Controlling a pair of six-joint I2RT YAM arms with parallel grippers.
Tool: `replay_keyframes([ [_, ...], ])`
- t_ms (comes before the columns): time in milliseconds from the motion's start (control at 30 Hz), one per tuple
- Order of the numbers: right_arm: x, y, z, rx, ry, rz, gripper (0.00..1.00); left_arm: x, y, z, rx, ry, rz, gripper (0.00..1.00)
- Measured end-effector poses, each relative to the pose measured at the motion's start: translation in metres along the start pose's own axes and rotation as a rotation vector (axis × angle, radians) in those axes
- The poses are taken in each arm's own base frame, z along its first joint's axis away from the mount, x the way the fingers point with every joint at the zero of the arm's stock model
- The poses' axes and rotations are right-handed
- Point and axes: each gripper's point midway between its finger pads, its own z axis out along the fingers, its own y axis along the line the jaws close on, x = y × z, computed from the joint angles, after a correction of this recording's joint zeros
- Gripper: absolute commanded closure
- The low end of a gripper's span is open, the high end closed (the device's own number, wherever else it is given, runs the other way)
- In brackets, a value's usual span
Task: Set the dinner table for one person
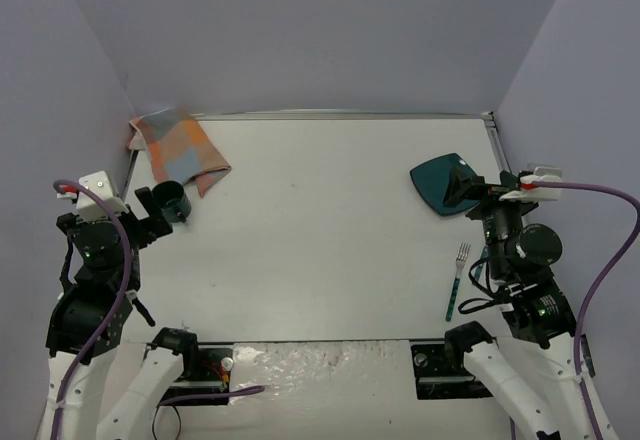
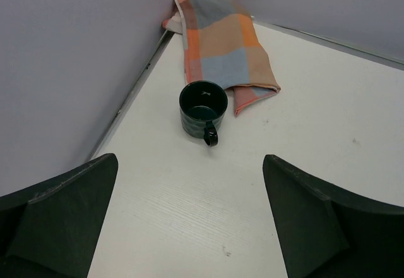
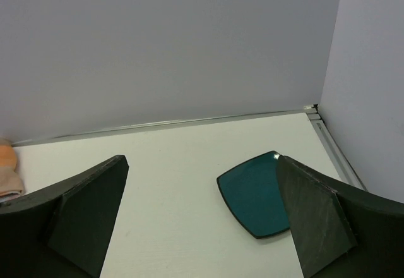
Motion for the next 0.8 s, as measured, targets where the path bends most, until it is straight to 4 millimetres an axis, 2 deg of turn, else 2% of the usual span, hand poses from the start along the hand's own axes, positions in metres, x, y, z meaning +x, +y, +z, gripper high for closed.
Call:
replay_keyframes([
  [133, 0.007, 0.004, 0.003, -0.011, 0.021, 0.022, 0.00, 0.008, -0.009, 0.010, 0.013, 0.045, 0.012, 0.03],
  [233, 0.021, 0.009, 0.007, -0.023, 0.059, 0.058, 0.00, 0.019, -0.023, 0.029, 0.022, 0.120, 0.030, 0.03],
  [333, 0.041, 0.015, 0.015, -0.023, 0.117, 0.103, 0.00, 0.027, -0.044, 0.057, 0.028, 0.215, 0.046, 0.03],
  [433, 0.064, 0.023, 0.023, -0.038, 0.187, 0.132, 0.00, 0.036, -0.072, 0.096, 0.032, 0.298, 0.044, 0.03],
  [633, 0.100, 0.041, 0.033, -0.087, 0.310, 0.175, 0.00, 0.075, -0.122, 0.180, 0.007, 0.460, 0.041, 0.03],
  [800, 0.121, 0.053, 0.037, -0.125, 0.383, 0.185, 0.00, 0.100, -0.146, 0.248, -0.040, 0.528, 0.030, 0.03],
])
